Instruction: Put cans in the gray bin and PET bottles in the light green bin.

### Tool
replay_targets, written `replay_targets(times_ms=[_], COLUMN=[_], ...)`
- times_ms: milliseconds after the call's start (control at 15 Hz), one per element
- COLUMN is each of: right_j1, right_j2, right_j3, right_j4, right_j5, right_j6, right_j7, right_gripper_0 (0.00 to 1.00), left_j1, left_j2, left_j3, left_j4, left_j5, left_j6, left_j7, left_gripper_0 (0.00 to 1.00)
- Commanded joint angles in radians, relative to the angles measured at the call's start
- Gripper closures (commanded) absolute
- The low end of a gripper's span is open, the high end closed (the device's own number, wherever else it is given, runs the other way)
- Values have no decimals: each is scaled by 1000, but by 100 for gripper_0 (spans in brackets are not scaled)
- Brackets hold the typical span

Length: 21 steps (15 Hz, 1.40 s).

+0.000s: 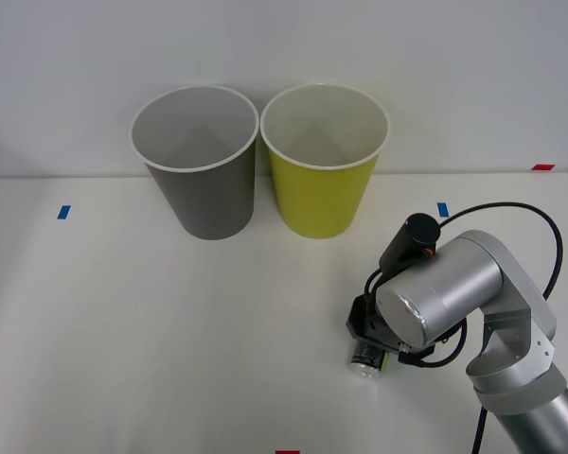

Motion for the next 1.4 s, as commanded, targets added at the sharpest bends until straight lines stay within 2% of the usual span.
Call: replay_targets(times_ms=[67,400,600,1000,1400], right_j1=[0,0,5,72,212], right_j2=[0,-7,-27,-24,-3], right_j3=[0,0,-15,-132,-251], right_j4=[-1,-13,-76,-179,-309], right_j5=[1,-7,-13,-24,-72], right_j6=[0,0,0,-195,-380], right_j7=[2,8,37,287,518], right_gripper_0=[100,100,100,100,100], left_j1=[0,0,0,0,0], left_j2=[0,0,0,0,0], left_j3=[0,0,0,0,0], left_j4=[0,0,0,0,0], left_j5=[0,0,0,0,0], left_j6=[0,0,0,0,0], left_j7=[0,0,0,0,0], left_gripper_0=[18,18,18,18,18])
